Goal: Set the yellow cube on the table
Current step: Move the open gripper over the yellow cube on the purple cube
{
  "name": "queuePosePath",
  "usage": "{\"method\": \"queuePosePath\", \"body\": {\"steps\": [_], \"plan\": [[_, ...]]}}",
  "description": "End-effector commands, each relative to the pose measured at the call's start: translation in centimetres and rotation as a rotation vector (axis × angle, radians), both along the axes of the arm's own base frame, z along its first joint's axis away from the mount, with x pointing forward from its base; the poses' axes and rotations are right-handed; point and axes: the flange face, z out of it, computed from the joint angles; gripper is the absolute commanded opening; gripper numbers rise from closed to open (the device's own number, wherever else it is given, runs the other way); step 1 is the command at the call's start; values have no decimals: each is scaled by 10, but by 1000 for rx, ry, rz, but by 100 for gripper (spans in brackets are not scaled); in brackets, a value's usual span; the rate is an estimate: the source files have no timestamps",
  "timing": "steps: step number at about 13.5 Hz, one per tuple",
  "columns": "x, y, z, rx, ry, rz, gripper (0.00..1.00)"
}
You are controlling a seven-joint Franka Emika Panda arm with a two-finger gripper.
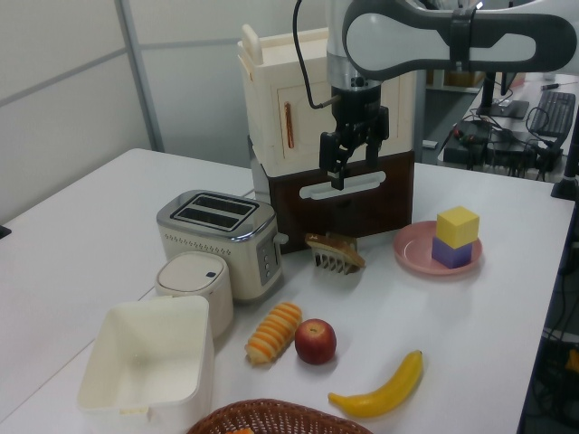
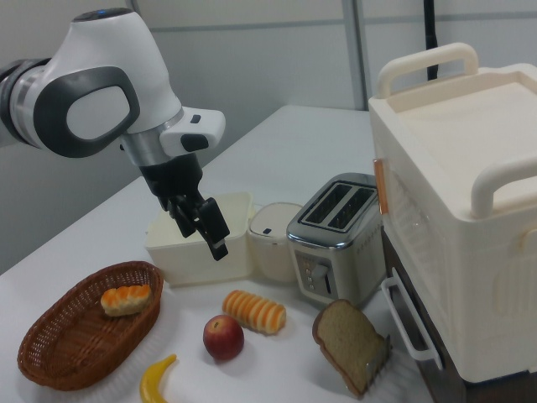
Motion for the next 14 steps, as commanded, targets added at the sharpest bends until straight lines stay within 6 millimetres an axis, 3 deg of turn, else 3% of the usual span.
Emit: {"method": "queuePosePath", "body": {"steps": [1, 2, 5, 8, 10, 12, 14], "plan": [[-12, -26, 13, 18, -7, -23, 100], [-24, -47, 9, 25, 3, -67, 100], [-49, -137, -18, 30, 17, -235, 100], [-58, -204, -79, -7, -103, -346, 100], [-51, -213, -124, -29, -154, -347, 100], [-49, -226, -144, -37, -152, -365, 100], [-71, -250, -163, -35, -110, -396, 100]]}}
